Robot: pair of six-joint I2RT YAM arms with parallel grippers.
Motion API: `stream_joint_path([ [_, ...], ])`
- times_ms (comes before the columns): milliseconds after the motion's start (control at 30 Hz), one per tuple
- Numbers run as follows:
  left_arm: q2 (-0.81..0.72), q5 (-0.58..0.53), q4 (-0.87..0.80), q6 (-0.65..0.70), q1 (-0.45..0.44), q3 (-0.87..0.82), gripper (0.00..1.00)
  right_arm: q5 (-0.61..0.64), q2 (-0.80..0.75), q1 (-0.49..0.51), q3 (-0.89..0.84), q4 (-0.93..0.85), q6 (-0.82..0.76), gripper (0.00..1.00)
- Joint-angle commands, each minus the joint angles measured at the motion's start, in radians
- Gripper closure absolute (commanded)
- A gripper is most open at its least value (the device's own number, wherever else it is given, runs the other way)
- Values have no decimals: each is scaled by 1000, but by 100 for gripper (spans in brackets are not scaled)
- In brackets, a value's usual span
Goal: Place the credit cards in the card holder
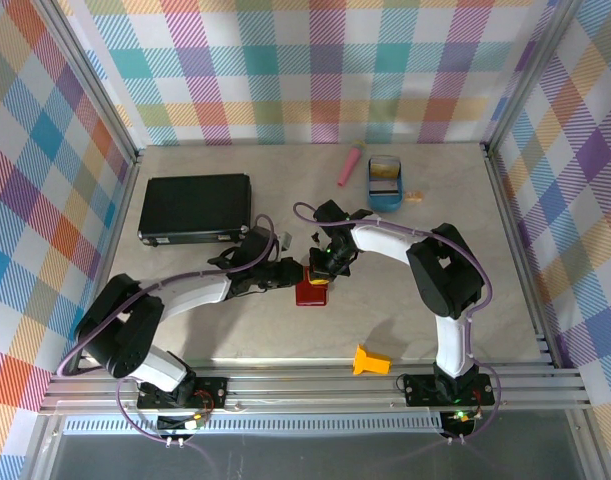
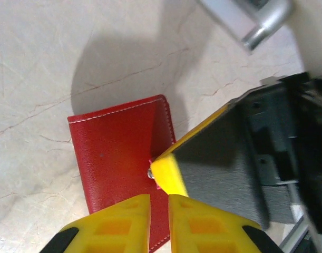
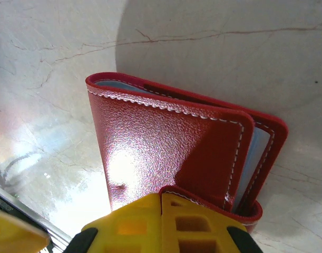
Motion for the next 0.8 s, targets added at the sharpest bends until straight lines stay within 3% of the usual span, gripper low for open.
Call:
stream_joint_path([
  [0, -47, -33, 14, 0, -11, -41, 83, 118, 77, 7, -26, -44, 9, 100],
  [767, -112, -29, 71, -9, -5, -127, 83, 220, 128, 35, -20, -78, 38, 100],
])
